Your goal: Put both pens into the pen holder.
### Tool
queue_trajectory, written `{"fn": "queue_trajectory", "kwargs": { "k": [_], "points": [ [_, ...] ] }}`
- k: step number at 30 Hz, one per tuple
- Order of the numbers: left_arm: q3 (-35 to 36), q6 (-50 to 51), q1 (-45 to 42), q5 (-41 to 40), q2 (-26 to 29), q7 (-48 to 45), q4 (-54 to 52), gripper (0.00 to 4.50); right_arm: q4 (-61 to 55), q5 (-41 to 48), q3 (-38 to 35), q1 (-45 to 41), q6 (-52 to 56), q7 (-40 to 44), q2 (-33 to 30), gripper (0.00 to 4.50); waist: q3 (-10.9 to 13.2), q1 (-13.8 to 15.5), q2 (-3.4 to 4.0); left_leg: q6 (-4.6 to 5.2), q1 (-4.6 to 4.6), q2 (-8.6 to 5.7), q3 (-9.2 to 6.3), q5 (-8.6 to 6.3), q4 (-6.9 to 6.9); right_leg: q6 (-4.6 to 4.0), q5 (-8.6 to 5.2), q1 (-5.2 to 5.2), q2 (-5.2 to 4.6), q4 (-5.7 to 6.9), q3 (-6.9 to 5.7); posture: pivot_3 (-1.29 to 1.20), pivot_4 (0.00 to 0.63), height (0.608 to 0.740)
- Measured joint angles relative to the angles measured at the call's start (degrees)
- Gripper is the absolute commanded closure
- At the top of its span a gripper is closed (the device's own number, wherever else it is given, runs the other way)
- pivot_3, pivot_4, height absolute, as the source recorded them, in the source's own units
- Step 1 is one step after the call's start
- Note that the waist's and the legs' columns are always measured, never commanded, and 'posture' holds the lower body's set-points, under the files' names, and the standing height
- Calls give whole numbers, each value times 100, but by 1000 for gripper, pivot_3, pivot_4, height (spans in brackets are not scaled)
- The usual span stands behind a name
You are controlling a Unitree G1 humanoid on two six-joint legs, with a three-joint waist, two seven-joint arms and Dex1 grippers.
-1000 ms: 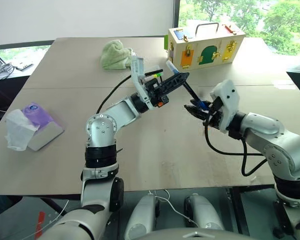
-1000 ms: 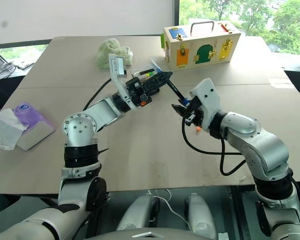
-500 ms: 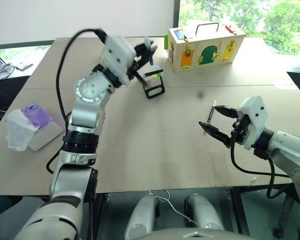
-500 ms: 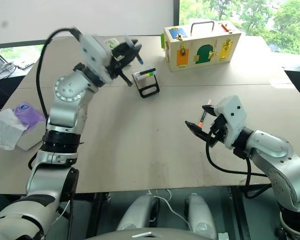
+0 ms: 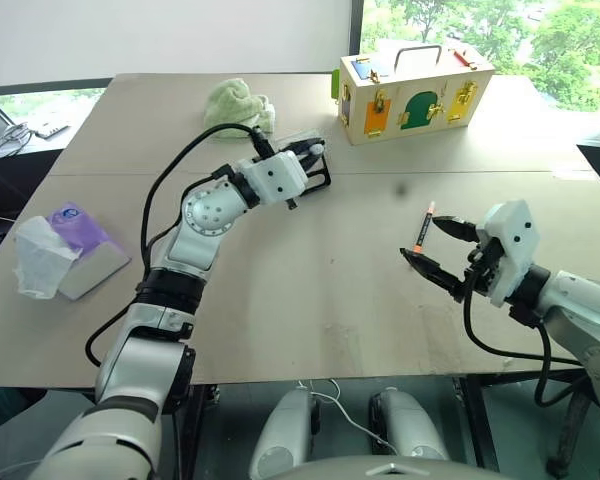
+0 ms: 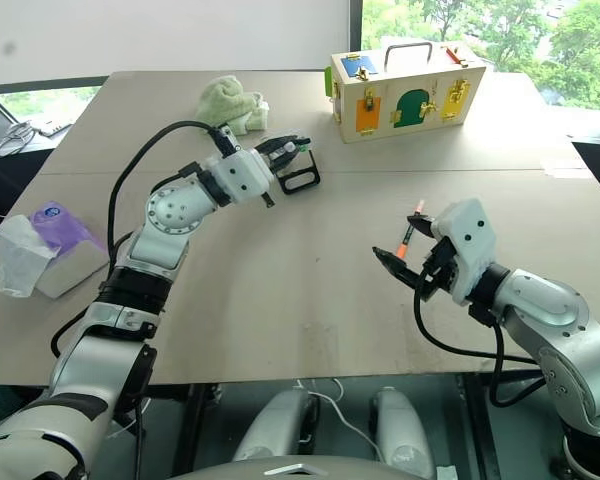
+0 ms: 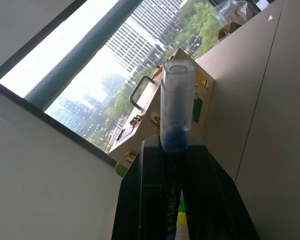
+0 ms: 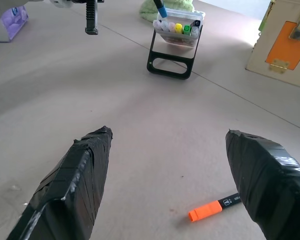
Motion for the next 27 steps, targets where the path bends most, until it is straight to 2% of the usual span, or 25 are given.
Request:
{"fn": "queue_trajectory", "kwargs": {
  "k": [7, 12, 13, 14, 19, 20, 21, 24, 27],
  "points": [
    [-7, -289, -388, 187, 17, 79, 549, 4500, 13, -5, 4, -2, -29, -21, -9, 638, 0, -3, 0, 0, 1, -1, -1, 0, 1, 1, 0, 2, 4, 2, -5, 0, 150, 740],
    [-98, -703, -785, 452, -25, 194, 1614, 4500, 33, -8, 18, -52, -41, -36, -7, 638, 0, -7, 0, 1, 1, -2, -1, 0, 2, 1, 0, 2, 6, 3, -7, 0, 150, 740],
    [-162, -795, -897, 504, -47, 217, 1910, 3529, 39, -8, 26, -87, -41, -42, -5, 588, 0, -8, 0, 1, 0, -3, -1, 0, 3, 1, 0, 2, 6, 3, -9, 0, 150, 740],
    [-201, -861, -958, 539, -58, 243, 2118, 3243, 40, -7, 32, -122, -42, -43, -2, 588, 0, -11, 0, 1, 0, -3, 0, 0, 3, 1, 0, 2, 6, 3, -8, 0, 150, 740],
    [-252, -1143, -1178, 716, -76, 358, 2961, 936, 41, -7, 33, -140, -39, -101, -1, 588, 0, -36, -1, 2, -1, -3, -1, -1, 3, 2, 0, 1, 6, 3, -9, 0, 150, 740],
    [-252, -1196, -1206, 734, -71, 434, 3036, 775, 41, -6, 33, -139, -39, -113, -2, 588, 0, -39, -1, 2, -1, -3, -1, -1, 3, 2, 0, 1, 6, 3, -9, 0, 150, 740],
    [-251, -1234, -1217, 737, -59, 482, 3050, 165, 39, -4, 33, -139, -39, -131, -1, 588, 0, -40, -1, 2, -1, -3, -1, -1, 3, 2, 0, 1, 5, 3, -8, 0, 150, 740],
    [-198, -1322, -1220, 567, -42, 341, 3007, 54, 26, 1, 32, -104, -36, -161, 2, 588, 0, -45, -1, 2, -1, -2, -2, -1, 3, 2, 0, 1, 5, 4, -9, 0, 150, 740],
    [-32, -1089, -1044, -76, -171, -277, 2497, 54, 21, 6, 32, -54, -34, -188, 11, 588, 0, -43, 0, 2, -3, -1, -2, -1, 5, 1, 0, 1, 2, 4, -9, 0, 150, 740]
  ]
}}
